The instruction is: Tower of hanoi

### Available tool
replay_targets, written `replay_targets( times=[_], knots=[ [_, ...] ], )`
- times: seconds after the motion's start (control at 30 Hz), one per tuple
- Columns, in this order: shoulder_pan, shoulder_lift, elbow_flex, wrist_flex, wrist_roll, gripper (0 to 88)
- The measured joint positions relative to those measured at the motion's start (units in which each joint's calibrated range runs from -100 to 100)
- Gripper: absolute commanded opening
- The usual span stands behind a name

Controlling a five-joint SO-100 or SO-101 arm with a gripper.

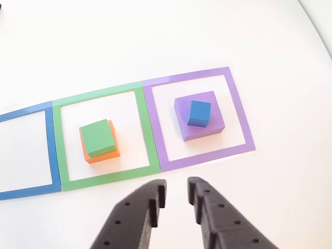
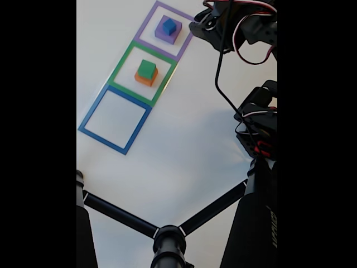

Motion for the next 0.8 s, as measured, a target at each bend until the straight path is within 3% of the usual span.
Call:
replay_targets(
  times=[0.37,0.6,0.8],
  knots=[
    [6.79,-1.77,-4.25,4.11,0.00,0.3],
    [9.95,-1.94,-1.51,2.42,0.00,12.5],
    [11.59,-2.28,12.13,-10.00,0.00,25.1]
  ],
)
